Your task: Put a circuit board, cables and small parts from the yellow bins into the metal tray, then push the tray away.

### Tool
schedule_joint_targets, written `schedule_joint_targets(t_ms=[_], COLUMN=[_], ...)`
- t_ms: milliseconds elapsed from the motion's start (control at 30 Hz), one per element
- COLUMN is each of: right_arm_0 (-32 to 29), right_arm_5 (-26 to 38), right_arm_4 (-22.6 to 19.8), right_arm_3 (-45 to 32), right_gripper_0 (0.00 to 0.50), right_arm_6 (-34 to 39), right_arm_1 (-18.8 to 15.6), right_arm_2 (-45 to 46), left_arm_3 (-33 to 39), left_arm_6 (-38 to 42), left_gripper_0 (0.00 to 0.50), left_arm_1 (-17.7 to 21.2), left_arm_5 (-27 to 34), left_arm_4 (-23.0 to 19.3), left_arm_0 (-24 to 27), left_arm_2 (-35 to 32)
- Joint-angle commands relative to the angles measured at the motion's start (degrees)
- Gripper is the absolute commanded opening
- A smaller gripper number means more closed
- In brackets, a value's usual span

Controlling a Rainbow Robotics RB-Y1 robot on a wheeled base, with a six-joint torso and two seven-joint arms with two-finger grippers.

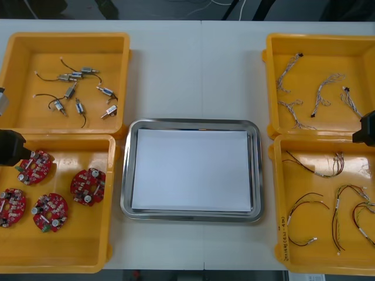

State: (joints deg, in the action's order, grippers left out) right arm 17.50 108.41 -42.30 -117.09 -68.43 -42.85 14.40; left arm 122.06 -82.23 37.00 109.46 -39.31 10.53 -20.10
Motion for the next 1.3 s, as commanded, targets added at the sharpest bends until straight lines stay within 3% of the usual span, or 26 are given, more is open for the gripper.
schedule_joint_targets(t_ms=[33, 1300], right_arm_0=[1.31, 1.31], right_arm_5=[0.4, 0.4], right_arm_4=[0.03, 0.03], right_arm_3=[-0.6, -0.6], right_gripper_0=[0.5, 0.5], right_arm_6=[-3.21, -3.21], right_arm_1=[-2.41, -2.41], right_arm_2=[-0.42, -0.42], left_arm_3=[0.46, 0.46], left_arm_6=[4.1, 4.1], left_gripper_0=[0.5, 0.5], left_arm_1=[0.18, 0.18], left_arm_5=[-0.48, -0.48], left_arm_4=[-0.24, -0.24], left_arm_0=[1.68, 1.68], left_arm_2=[0.59, 0.59])
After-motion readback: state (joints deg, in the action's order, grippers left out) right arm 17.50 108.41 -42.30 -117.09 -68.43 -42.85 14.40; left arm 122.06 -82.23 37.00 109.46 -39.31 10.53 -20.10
